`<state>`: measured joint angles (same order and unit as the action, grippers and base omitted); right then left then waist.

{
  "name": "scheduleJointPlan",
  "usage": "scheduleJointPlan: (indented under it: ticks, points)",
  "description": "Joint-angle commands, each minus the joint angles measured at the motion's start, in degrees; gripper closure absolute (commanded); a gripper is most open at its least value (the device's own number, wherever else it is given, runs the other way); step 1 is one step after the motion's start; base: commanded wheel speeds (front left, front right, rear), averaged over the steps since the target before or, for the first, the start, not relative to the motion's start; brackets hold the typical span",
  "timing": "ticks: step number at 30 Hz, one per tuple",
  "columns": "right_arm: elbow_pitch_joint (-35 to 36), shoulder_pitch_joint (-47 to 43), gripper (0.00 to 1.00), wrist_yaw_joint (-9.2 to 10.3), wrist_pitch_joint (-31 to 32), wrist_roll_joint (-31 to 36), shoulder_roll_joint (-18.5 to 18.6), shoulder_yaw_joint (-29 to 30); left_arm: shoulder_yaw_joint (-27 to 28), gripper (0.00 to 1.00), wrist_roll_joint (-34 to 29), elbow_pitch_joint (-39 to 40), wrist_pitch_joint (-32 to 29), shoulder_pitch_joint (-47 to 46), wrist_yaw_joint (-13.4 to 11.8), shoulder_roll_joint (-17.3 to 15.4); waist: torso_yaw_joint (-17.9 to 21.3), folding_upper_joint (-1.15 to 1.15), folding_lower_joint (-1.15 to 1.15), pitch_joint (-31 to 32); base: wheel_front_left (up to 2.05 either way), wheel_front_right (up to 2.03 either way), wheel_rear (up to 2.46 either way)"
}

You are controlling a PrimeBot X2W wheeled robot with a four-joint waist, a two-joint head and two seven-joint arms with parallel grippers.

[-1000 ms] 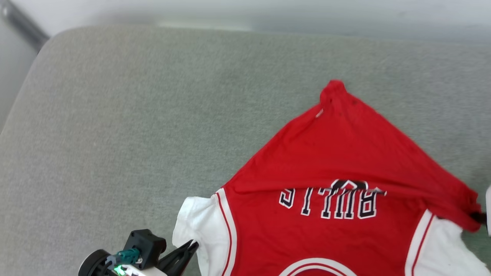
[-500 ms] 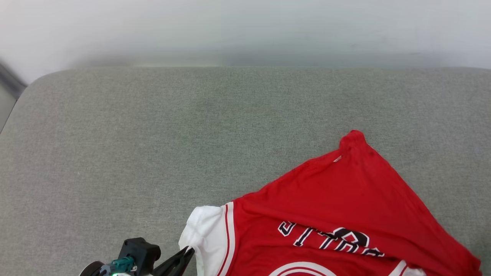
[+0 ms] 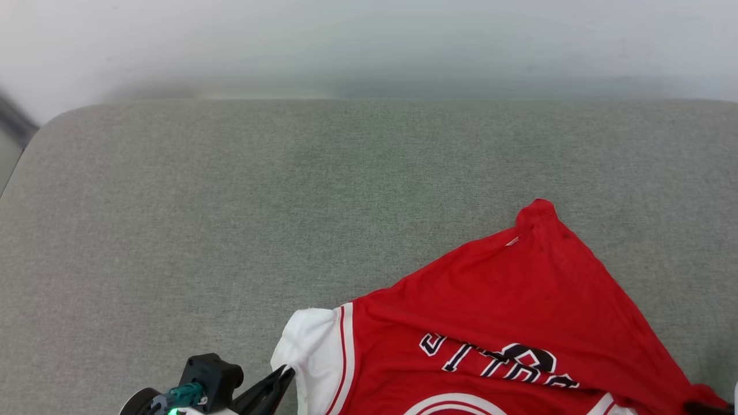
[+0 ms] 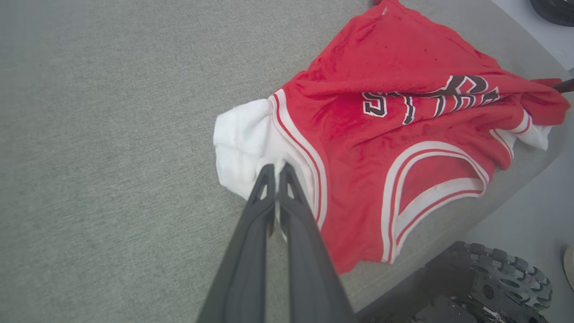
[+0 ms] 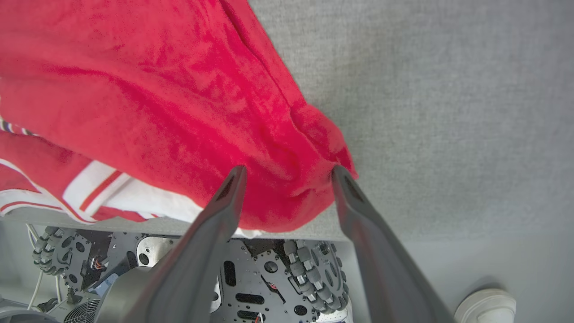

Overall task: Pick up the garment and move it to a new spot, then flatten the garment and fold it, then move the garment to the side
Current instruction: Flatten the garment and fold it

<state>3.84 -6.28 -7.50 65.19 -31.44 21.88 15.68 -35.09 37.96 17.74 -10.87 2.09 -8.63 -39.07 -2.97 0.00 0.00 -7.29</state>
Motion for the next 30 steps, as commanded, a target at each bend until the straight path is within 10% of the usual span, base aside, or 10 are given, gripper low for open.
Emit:
scheduleJointPlan:
  ticks: [1,14,30]
  points:
    - [1.0,1.8,0.0,0.02,-0.4,-0.6,0.8,-0.3,-0.1,1.0,-0.4,0.1,0.4,-0.6,0.0,0.1,-0.3,0.0,0.0,-0.3,0.0,0.0,0.0]
    - [7.9,19.1,0.0,0.02,4.5,-2.3,2.3,-5.5,-0.6,1.0,-2.2,2.3,0.5,-3.8,0.6,0.7,-5.6,0.0,0.0,-6.7,0.0,0.0,0.0]
    - [-7.7,36.6,0.0,0.02,5.7,8.0,2.2,-11.1,-2.4,1.0,-3.9,2.5,0.9,-9.4,2.1,3.8,-14.2,0.0,0.0,-16.9,0.0,0.0,0.0]
